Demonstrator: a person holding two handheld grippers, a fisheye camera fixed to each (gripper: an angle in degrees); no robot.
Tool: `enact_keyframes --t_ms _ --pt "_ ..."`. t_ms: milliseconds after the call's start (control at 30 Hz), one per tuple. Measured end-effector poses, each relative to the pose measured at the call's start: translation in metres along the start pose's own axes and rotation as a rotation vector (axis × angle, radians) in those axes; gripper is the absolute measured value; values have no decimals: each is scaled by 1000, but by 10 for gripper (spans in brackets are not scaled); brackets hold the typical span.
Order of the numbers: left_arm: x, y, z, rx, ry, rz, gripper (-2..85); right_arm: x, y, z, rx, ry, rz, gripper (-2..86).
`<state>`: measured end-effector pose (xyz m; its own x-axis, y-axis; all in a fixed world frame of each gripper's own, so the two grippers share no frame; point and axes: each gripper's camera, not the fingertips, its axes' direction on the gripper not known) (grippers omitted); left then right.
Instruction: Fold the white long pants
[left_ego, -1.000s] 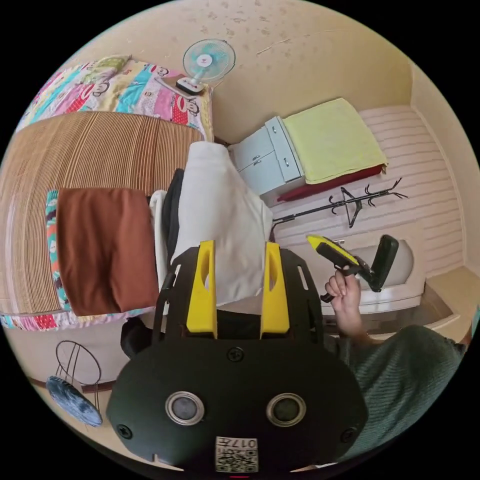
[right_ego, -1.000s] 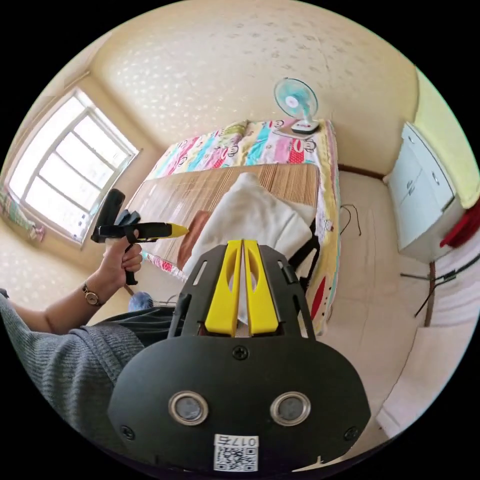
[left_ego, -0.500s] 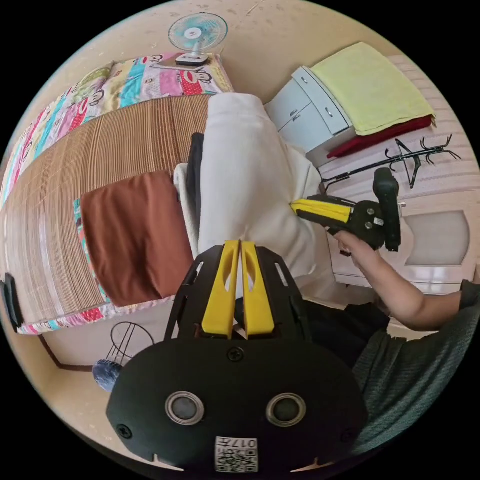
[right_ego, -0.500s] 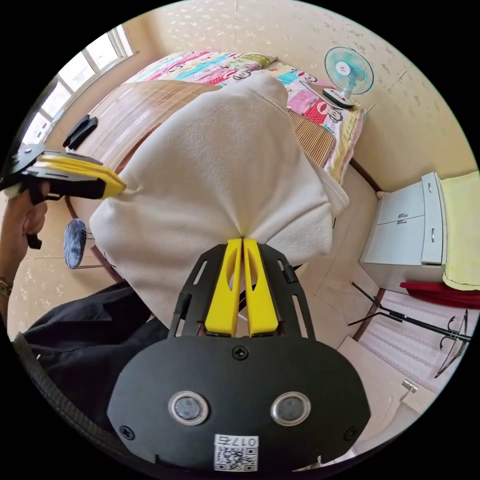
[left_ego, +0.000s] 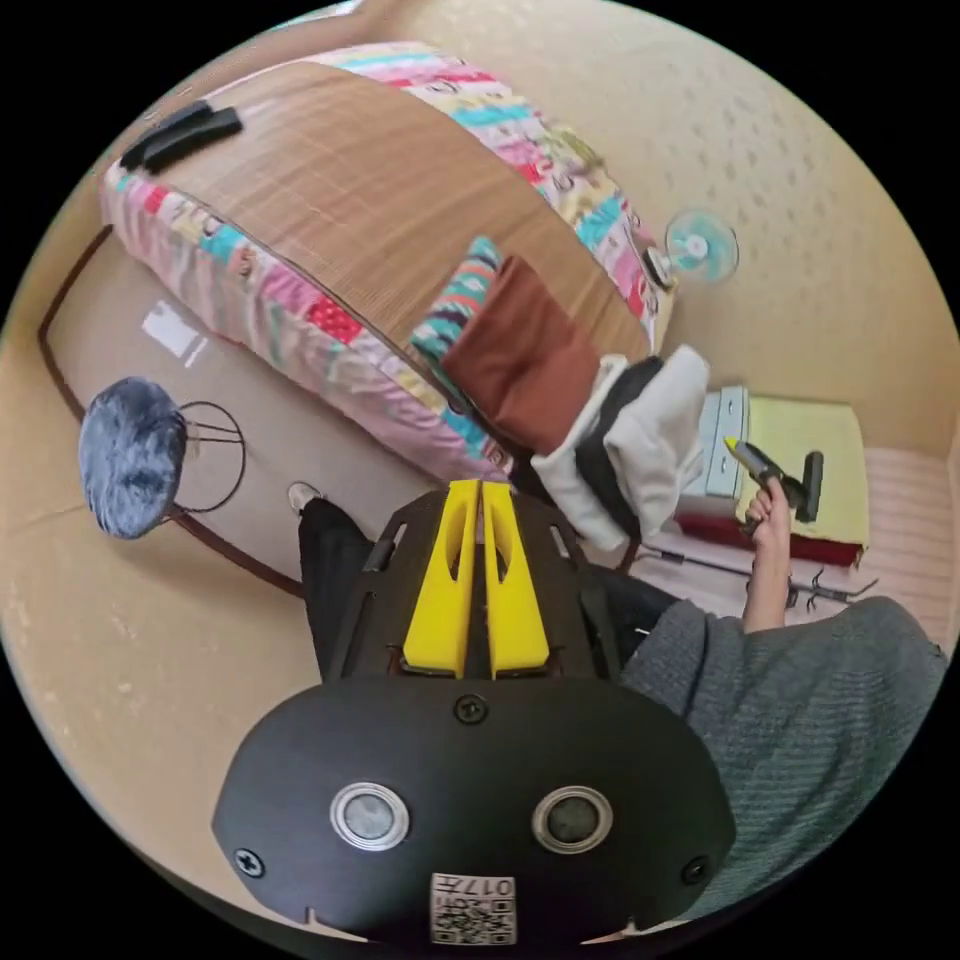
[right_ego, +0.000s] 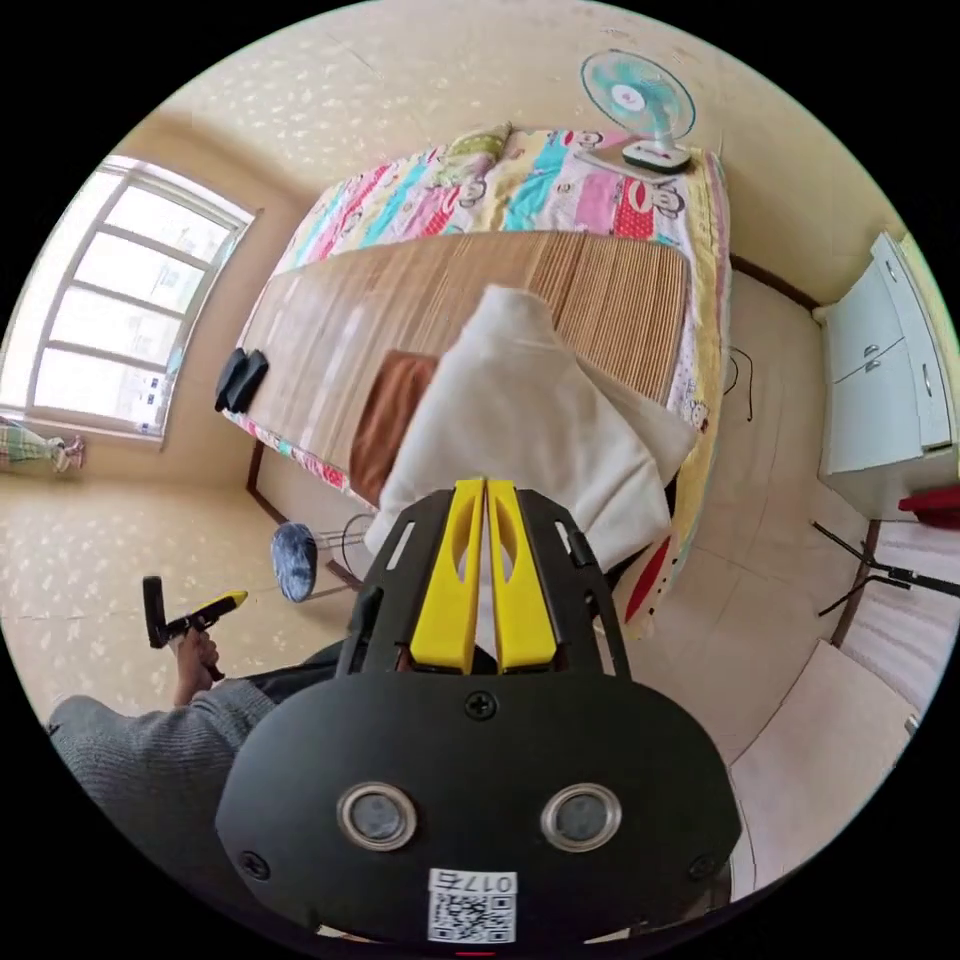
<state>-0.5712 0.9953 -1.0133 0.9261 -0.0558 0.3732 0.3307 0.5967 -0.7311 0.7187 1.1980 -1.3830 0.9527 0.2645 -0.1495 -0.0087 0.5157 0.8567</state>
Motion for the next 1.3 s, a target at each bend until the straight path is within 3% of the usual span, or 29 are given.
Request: enact_keyframes --t_ms 67,233,367,500,767,1067,1300 --pt "-17 26 -83 216 -30 -66 -10 -44 -10 -11 96 -9 -41 5" --pt "-27 79 -203 449 -123 -84 -10 -204 -40 16 156 -76 -372 4" --pt "-21 129 -258 459 -193 -88 -10 -344 -32 62 121 -150 -587 3" --pt "-18 167 -268 359 -291 -135 -10 -442 -15 114 -23 -266 -760 3" --pt "-15 225 -302 280 -40 -273 -10 -464 -22 141 -65 -184 -703 2" --pt "66 225 -444 451 -188 -308 -9 -492 -68 177 -19 -116 -760 3" --pt "142 143 -492 321 -131 -242 -10 -491 -125 210 95 -204 -813 3"
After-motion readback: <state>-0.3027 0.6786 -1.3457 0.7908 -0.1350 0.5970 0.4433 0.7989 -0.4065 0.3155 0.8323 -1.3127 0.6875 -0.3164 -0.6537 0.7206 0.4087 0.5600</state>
